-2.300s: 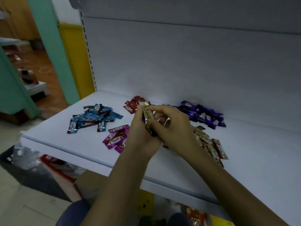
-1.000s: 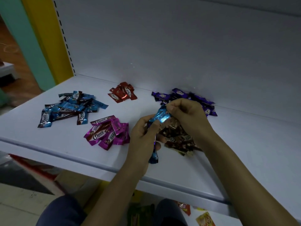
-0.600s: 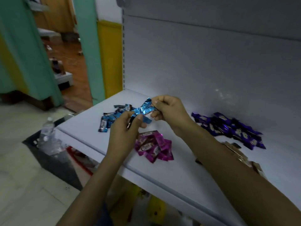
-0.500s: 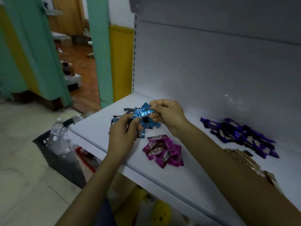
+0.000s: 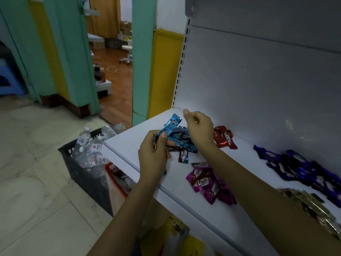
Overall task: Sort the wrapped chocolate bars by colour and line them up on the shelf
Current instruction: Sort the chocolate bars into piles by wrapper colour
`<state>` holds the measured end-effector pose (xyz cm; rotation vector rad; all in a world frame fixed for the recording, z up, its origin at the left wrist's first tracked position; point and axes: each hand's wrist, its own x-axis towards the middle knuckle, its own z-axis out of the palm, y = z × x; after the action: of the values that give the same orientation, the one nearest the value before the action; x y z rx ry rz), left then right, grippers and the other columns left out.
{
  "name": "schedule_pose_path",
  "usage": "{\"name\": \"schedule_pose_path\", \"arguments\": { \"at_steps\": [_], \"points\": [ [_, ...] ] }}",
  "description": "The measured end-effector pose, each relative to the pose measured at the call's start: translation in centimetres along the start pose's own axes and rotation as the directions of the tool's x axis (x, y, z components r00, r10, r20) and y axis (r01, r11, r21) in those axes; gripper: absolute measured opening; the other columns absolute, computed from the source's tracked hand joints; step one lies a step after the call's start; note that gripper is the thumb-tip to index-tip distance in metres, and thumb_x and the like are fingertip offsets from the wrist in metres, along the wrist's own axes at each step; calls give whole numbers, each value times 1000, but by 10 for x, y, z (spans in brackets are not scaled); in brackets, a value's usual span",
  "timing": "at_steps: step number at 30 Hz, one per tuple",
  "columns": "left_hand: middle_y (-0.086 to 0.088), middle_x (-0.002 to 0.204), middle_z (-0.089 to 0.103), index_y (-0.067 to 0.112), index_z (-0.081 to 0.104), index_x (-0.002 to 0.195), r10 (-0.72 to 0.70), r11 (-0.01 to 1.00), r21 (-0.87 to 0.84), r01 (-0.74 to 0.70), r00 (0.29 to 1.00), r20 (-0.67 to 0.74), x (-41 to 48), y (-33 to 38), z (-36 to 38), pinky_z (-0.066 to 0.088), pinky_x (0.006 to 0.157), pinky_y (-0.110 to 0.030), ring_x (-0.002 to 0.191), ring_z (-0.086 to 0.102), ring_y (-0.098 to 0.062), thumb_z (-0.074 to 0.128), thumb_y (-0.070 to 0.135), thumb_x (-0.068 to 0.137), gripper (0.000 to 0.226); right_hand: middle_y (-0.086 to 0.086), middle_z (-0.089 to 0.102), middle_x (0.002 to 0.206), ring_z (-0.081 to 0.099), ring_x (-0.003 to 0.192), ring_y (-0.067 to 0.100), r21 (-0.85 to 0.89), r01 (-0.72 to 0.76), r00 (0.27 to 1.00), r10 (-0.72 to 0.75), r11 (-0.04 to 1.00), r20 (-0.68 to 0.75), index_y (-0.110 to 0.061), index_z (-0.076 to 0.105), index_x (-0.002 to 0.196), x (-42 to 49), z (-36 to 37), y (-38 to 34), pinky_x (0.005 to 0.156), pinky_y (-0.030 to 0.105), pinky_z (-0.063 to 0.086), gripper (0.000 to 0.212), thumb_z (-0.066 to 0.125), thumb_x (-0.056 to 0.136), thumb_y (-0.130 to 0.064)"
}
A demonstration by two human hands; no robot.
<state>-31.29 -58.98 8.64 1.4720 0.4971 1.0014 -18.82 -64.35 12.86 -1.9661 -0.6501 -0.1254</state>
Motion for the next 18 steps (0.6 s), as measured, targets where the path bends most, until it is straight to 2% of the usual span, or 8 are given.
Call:
{"name": "schedule_pose_path", "arguments": {
  "at_steps": [2,5,8,10,12,14,16,18],
  "points": [
    [6,72,70,26,59,89,21,1000,-1,-21,1000,-10,0,-1,-1,40,55,-29,49,51,-7,47,24,101,17,3,61,70,53,61,6,179,15,979,-51,984,195,-4,68,84,-12,-10,-18,56,20,41,41,54,93,-42],
    [7,67,67,25,59,90,44,999,-8,-44,999,-13,1,-4,-1,40,56,-31,49,51,-8,46,24,101,17,-4,65,69,57,61,5,331,-38,913,-102,943,396,-9,71,87,-22,-22,-27,54,15,43,25,59,91,-31],
    [10,63,64,25,58,90,42,999,-5,-42,999,1,2,-4,-1,40,56,-30,49,50,-7,46,24,101,17,-1,69,78,59,65,10,346,-44,880,-127,937,457,-14,71,90,-23,-33,-26,56,20,47,24,62,83,-36],
    [10,59,60,23,58,90,45,999,-1,-45,999,10,2,-3,-1,39,55,-29,48,49,-6,46,23,101,16,0,69,78,60,66,11,329,-39,854,-139,944,501,-15,70,88,-22,-38,-25,61,24,50,16,64,84,-29],
    [9,65,62,21,59,94,53,999,10,-53,999,11,1,-3,0,41,56,-28,52,51,-7,47,22,100,13,1,69,76,62,64,10,312,-7,897,-132,950,423,-13,69,87,-18,-38,-22,64,24,52,6,64,88,-16],
    [5,77,63,21,57,103,13,1000,-24,-13,1000,-11,1,-3,0,44,59,-26,61,54,-8,48,18,100,11,0,68,75,63,64,10,226,78,980,-116,971,162,-12,71,89,-11,-33,-14,63,24,53,9,62,90,-15],
    [-1,90,61,26,53,105,-74,994,-81,74,997,6,1,-3,-1,49,64,-27,74,56,-11,46,12,99,17,-4,68,80,62,69,11,-34,230,973,-231,973,-5,-14,72,99,-5,-28,-2,65,26,51,16,60,92,-20],
    [-2,97,57,28,49,102,-118,984,-128,126,991,67,0,-1,-3,53,75,-31,88,58,-17,43,5,98,24,-3,68,87,59,76,12,-342,401,914,-349,850,205,-20,73,101,-6,-22,11,70,28,45,24,54,94,-34]
  ]
}}
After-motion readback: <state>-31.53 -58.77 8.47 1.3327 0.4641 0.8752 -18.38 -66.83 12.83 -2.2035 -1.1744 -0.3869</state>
